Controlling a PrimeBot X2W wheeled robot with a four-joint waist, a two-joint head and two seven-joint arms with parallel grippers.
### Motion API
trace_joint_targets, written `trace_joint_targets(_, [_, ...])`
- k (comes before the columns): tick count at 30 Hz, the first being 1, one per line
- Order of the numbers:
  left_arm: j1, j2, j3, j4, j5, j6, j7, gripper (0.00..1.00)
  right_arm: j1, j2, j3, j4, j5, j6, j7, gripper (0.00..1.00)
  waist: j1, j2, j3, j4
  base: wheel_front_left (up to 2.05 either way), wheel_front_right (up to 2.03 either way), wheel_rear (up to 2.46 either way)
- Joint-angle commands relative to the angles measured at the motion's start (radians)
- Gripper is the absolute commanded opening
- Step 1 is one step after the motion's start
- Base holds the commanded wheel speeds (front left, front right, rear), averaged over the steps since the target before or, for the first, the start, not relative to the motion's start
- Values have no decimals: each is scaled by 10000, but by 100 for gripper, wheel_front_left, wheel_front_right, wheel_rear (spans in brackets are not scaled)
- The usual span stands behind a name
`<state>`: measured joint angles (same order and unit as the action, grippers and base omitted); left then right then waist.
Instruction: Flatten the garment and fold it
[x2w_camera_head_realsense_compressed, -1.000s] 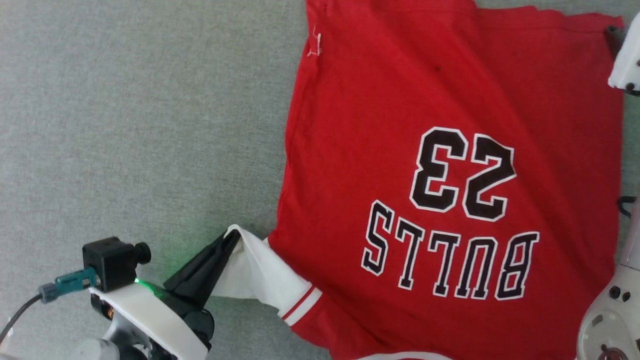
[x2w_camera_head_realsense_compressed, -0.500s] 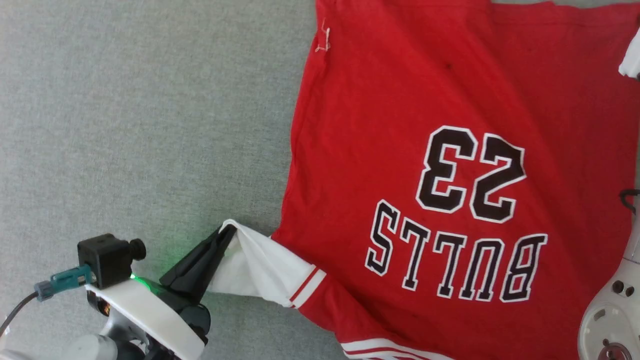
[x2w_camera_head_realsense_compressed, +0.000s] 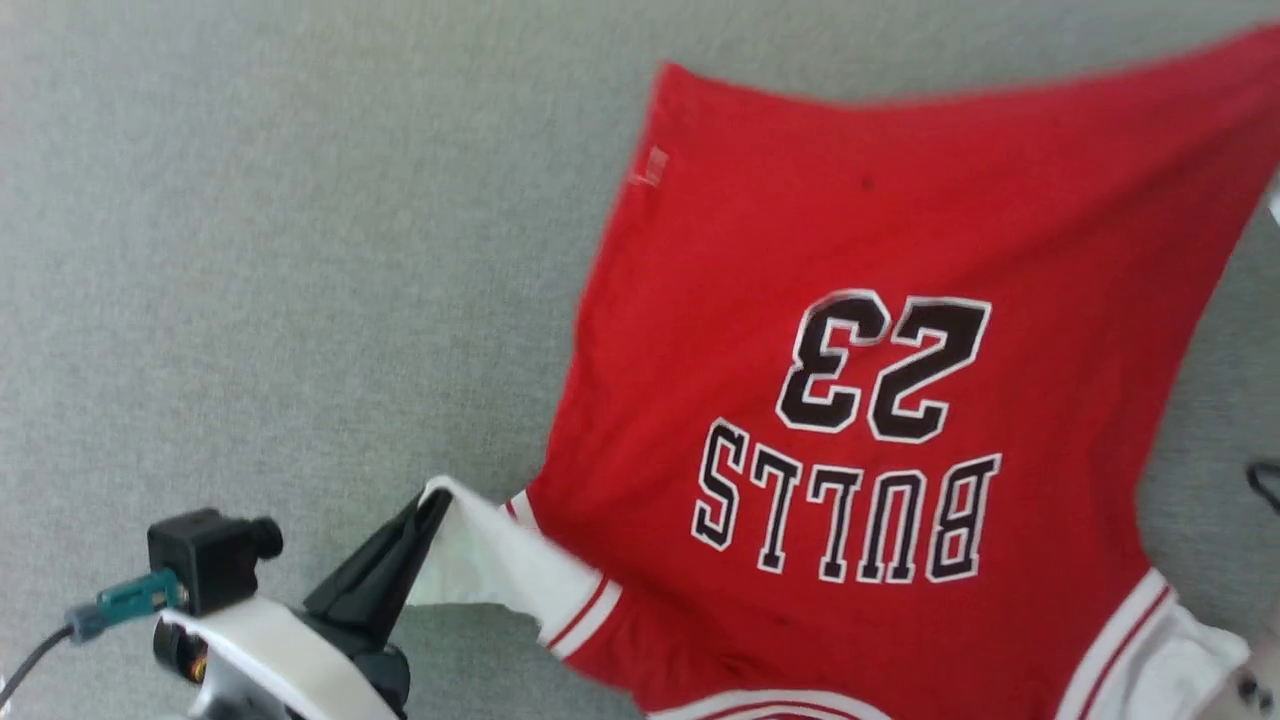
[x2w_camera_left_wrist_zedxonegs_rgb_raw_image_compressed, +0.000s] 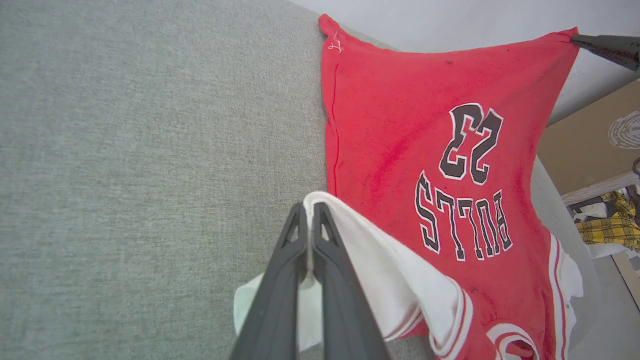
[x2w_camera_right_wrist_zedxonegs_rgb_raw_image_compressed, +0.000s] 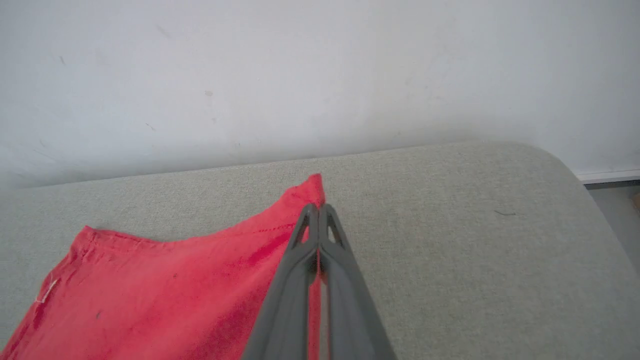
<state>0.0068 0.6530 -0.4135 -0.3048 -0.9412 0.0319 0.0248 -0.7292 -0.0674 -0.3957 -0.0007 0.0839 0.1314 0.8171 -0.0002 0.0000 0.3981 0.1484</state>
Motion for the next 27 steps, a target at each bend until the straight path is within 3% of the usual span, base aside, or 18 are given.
trace_joint_targets(1, [127, 54, 53, -71, 3, 93, -1, 0, 309, -84, -92, -252, 163, -7, -1, 0, 2, 0, -807, -526, 0, 0, 0])
trace_joint_targets(9, [875, 282, 137, -621, -87, 546, 94, 0, 3593, 50, -1325, -3157, 1625, -7, 577, 0, 2, 0, -1483, -942, 0, 0, 0])
trace_joint_targets(14, [1039, 401, 124, -853, -103, 629, 195, 0, 5977, 157, -1936, -4169, 2366, -7, 936, 0, 2, 0, -1566, -955, 0, 0, 0])
trace_joint_targets(18, [1129, 440, 102, -939, -106, 699, 243, 0, 7609, 167, -1716, -3523, 2977, -7, 455, 0, 2, 0, -1641, -970, 0, 0, 0])
trace_joint_targets(22, [1157, 429, -1, -953, -95, 742, 338, 0, 8621, 169, -565, -2420, 2222, -7, -900, 0, 2, 0, -1767, -1001, 0, 0, 0])
trace_joint_targets(27, [1074, 330, -213, -887, -53, 772, 490, 0, 8731, 170, 408, -501, 1774, -7, -2494, 0, 2, 0, -2019, -1054, 0, 0, 0])
